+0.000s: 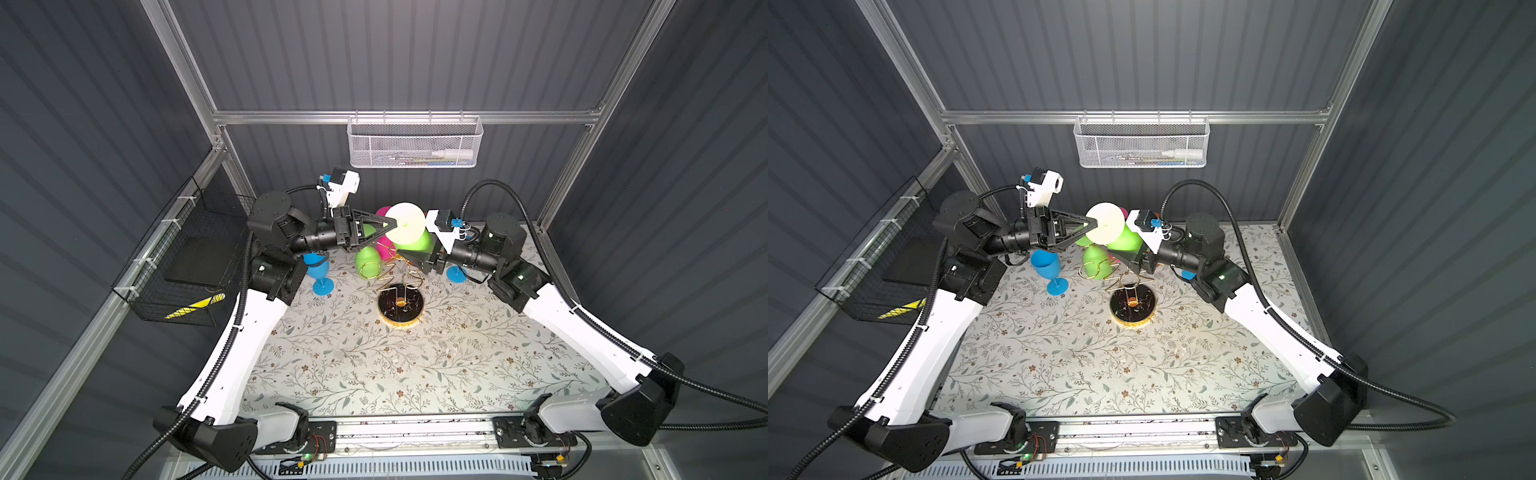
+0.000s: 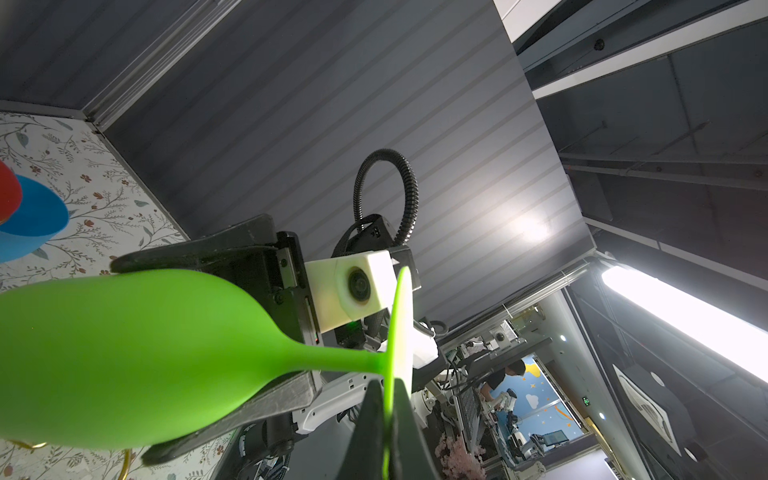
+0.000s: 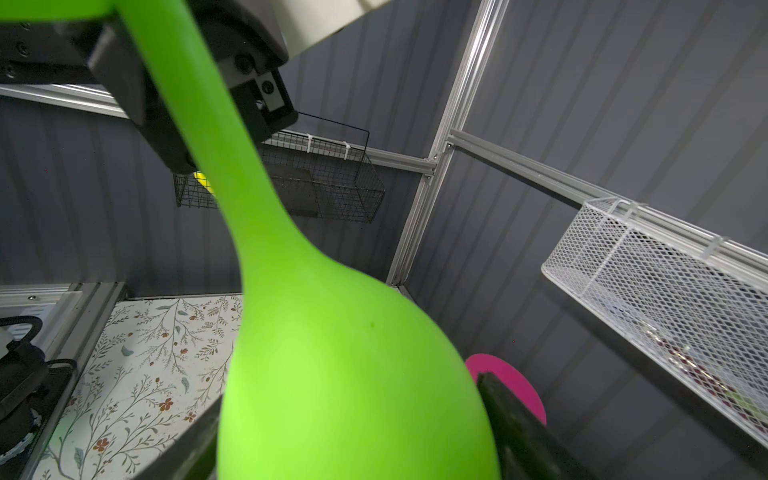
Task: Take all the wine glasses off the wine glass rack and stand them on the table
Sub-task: 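Grasp the lime-green glass bowl with the right gripper while the left holds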
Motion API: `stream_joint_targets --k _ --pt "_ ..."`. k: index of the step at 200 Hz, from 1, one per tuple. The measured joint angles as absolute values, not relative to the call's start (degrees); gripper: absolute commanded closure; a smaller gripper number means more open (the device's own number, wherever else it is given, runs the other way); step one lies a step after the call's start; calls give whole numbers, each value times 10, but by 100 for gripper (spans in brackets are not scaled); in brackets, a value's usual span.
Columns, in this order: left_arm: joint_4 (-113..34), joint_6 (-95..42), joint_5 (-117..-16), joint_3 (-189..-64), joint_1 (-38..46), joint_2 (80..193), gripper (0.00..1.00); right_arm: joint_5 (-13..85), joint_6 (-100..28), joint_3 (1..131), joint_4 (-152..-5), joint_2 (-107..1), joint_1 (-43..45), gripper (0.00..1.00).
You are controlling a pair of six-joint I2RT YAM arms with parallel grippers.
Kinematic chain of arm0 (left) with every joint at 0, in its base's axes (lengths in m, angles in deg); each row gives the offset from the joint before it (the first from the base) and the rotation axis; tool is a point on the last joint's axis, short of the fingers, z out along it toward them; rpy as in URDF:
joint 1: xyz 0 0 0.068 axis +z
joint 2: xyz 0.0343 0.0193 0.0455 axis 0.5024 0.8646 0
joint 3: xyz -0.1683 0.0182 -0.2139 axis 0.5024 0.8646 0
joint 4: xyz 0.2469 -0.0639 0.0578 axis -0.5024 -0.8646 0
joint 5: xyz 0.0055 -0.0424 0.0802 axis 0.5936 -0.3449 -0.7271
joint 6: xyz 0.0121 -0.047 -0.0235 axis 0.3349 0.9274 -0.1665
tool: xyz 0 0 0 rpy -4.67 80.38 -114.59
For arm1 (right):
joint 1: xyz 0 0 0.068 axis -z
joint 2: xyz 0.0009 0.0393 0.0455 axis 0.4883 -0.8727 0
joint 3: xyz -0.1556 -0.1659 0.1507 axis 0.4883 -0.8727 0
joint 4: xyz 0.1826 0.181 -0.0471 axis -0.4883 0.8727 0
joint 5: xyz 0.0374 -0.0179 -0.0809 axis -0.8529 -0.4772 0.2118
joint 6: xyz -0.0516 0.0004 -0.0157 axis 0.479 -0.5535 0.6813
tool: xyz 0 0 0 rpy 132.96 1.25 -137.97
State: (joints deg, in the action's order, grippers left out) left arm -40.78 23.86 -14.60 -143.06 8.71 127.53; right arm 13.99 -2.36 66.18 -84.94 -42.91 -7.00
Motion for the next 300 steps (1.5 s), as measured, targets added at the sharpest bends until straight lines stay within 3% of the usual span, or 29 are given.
stream_joint_targets --k 10,47,62,123,189,256,300 --pt "-408 239 -146 -1431 86 1275 96 145 -22 658 -844 -421 -71 31" --pt "-404 212 -160 -1429 82 1274 41 156 -35 647 -816 -388 -74 35" --pt "-419 179 -172 -1425 82 1268 33 161 -48 639 -802 -366 -75 36" --pt "-538 -57 -299 -1412 82 1233 28 222 -132 612 -688 -254 -76 40" --pt "-444 -343 -429 -1250 82 1171 35 302 -223 635 -516 -237 -76 43" --pt "-358 -580 -434 -1234 42 1172 41 308 -264 693 -426 -275 -76 46" --pt "-351 -660 -428 -1235 10 1207 42 306 -281 727 -402 -307 -76 47"
